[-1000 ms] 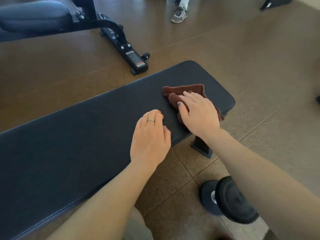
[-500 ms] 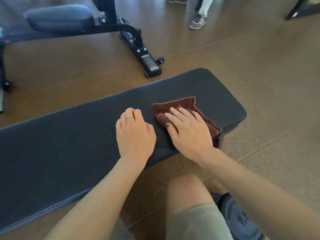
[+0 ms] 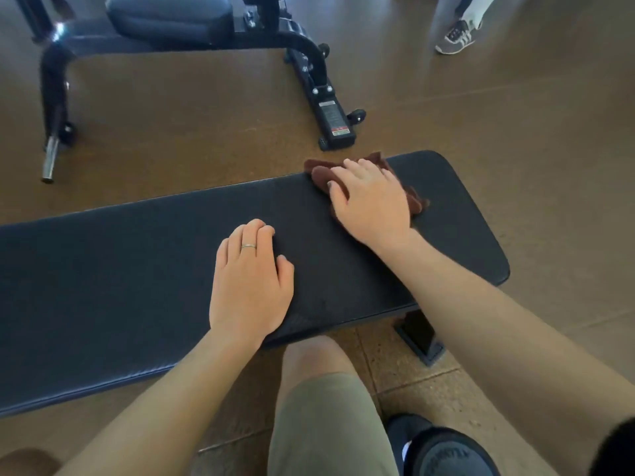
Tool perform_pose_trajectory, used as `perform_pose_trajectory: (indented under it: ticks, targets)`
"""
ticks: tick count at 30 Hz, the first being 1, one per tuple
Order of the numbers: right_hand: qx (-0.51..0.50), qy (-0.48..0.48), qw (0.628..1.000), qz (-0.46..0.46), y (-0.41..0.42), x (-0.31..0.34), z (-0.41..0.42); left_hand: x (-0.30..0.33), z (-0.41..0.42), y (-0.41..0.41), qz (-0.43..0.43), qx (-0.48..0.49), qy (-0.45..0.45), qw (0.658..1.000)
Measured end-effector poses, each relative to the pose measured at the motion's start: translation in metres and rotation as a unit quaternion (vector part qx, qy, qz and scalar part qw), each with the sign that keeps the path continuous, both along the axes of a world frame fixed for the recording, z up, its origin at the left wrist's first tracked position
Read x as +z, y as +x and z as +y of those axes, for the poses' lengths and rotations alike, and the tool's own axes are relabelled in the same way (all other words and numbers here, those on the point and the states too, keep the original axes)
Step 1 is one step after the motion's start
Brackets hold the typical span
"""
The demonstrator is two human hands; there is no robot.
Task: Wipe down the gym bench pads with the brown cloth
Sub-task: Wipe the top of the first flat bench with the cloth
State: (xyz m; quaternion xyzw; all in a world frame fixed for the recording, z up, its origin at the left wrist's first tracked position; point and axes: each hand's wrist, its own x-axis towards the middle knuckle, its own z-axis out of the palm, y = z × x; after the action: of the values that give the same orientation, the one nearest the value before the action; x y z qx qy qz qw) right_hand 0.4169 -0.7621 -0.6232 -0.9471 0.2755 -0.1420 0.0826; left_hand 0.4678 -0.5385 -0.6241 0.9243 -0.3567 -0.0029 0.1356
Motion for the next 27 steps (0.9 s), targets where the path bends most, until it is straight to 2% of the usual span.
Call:
perform_pose_trajectory:
  ticks: [4,7,13,17,19,21,23,25,27]
  targets:
    - [-0.096,0.006,0.995,0.018,-0.027,0.004,-0.059,0.001,-0.002,-0.002,-0.005,0.005,0.000,1.000]
    - [-0.128,0.022,0.991,0.022,-0.016,0.005,-0.025,0.002,-0.002,-0.003,-0.007,0.005,0.001,1.000]
    - [0.025,0.021,0.999,-0.006,-0.023,-0.002,0.092,0.002,-0.001,-0.003,-0.010,-0.001,0.002,1.000]
    - [0.076,0.017,0.997,0.001,-0.034,0.000,0.059,0.002,0.000,-0.002,0.001,-0.006,-0.001,1.000]
    - [0.016,0.000,1.000,-0.001,-0.045,0.003,0.018,0.001,-0.001,-0.002,0.002,-0.004,0.000,1.000]
    - [-0.092,0.020,0.996,0.001,-0.057,0.007,-0.014,0.000,0.000,-0.001,0.000,-0.002,0.001,1.000]
    - [-0.171,0.039,0.984,0.018,-0.058,0.010,-0.012,-0.001,-0.001,-0.002,-0.006,-0.007,0.008,1.000]
    - [-0.171,0.045,0.984,0.024,-0.055,0.011,0.031,0.000,-0.001,-0.002,-0.005,-0.010,0.014,1.000]
    - [-0.118,0.037,0.992,0.011,-0.058,0.008,0.094,0.001,0.001,-0.003,-0.007,-0.015,0.016,1.000]
